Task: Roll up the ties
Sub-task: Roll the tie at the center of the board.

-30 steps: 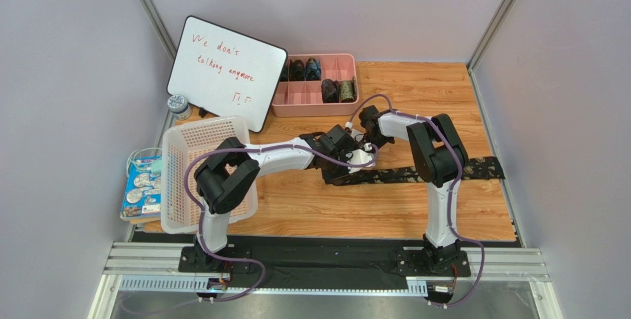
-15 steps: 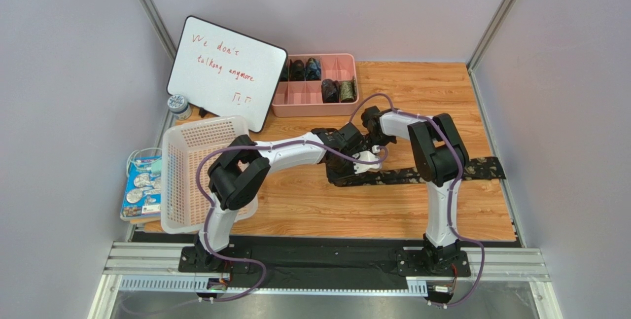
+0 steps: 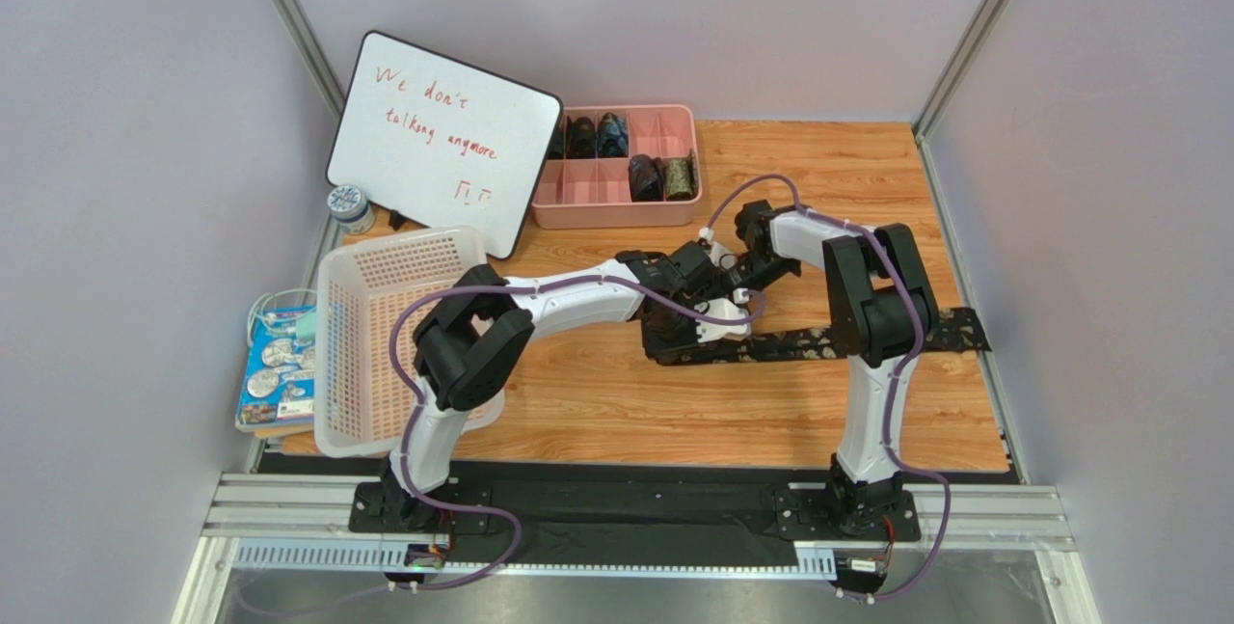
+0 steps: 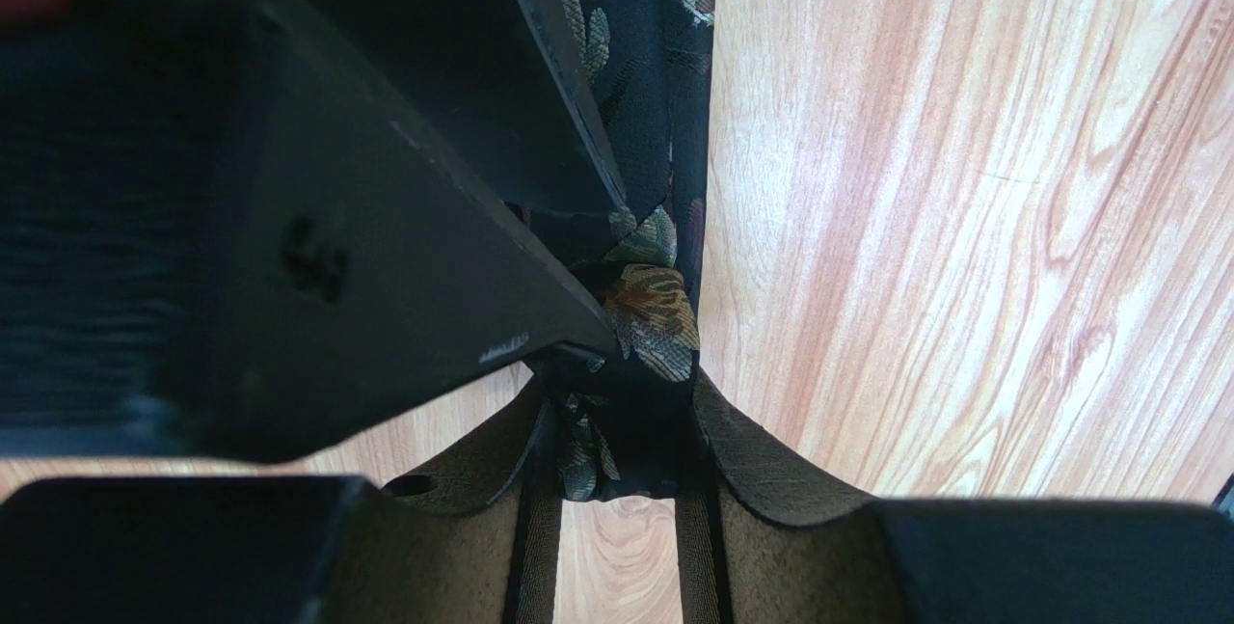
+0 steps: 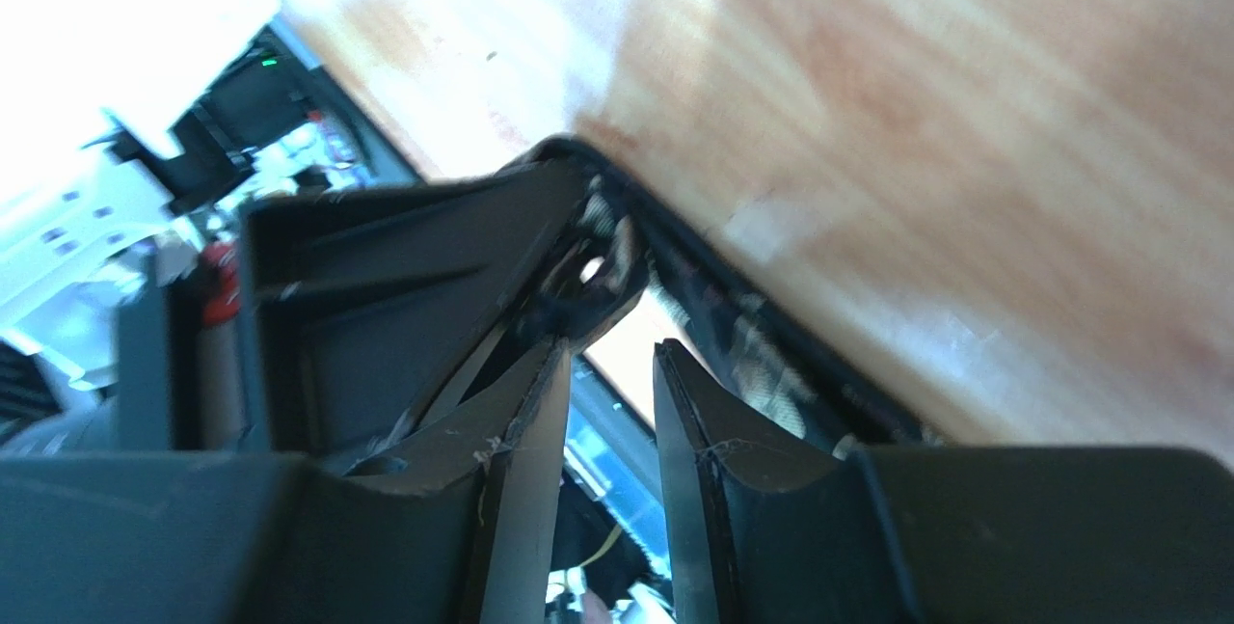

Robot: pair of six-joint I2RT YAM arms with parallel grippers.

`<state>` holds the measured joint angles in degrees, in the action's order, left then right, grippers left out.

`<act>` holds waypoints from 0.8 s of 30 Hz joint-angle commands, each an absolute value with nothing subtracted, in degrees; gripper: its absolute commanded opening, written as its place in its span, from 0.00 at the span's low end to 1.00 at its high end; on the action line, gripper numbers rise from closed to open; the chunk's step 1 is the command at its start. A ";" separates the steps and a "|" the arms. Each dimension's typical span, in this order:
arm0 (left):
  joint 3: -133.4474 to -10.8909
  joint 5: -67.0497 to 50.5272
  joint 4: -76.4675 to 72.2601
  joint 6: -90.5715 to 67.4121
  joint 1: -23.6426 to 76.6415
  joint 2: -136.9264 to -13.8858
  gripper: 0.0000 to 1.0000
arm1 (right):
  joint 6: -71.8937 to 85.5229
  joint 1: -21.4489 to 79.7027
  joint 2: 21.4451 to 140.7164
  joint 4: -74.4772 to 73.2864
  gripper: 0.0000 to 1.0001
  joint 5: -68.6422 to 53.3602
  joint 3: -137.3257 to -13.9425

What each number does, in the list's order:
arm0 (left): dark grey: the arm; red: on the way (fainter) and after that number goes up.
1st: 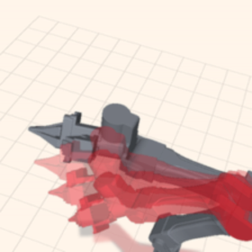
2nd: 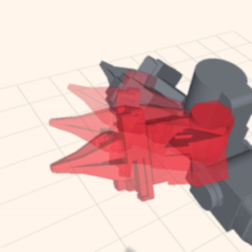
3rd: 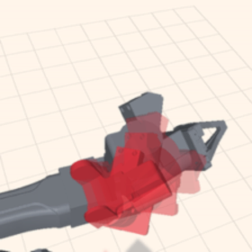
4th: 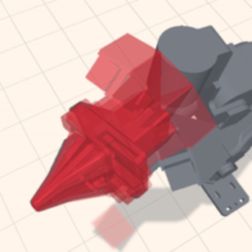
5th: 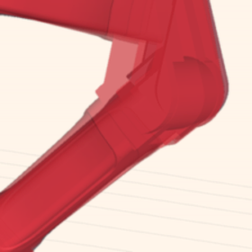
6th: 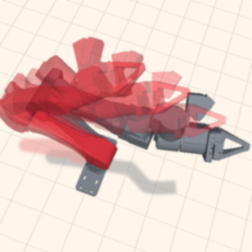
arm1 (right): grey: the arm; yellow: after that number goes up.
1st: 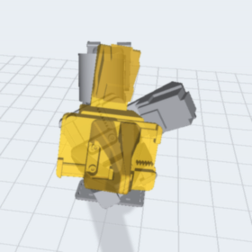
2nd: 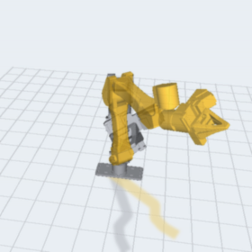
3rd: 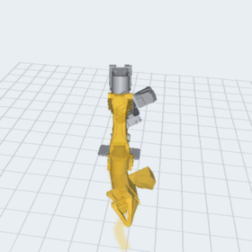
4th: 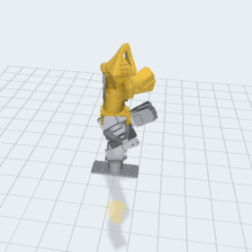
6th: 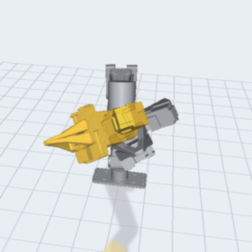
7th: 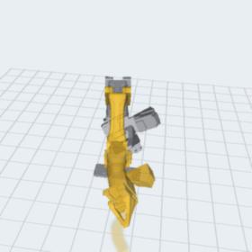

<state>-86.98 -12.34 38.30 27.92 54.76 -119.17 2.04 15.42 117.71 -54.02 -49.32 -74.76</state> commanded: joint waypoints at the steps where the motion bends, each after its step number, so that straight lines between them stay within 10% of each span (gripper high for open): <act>1: -83.06 -13.01 43.86 29.36 55.99 -126.91 0.00 | 1.23 14.77 113.56 -53.35 0.35 -55.89 -72.78; 24: -83.14 -13.80 44.30 29.53 56.07 -126.91 0.00 | 15.64 17.31 114.17 -31.47 0.45 -60.73 -64.69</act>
<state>-87.18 -12.51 38.63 28.69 54.78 -119.33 11.27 14.79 115.46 -39.81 -56.75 -64.82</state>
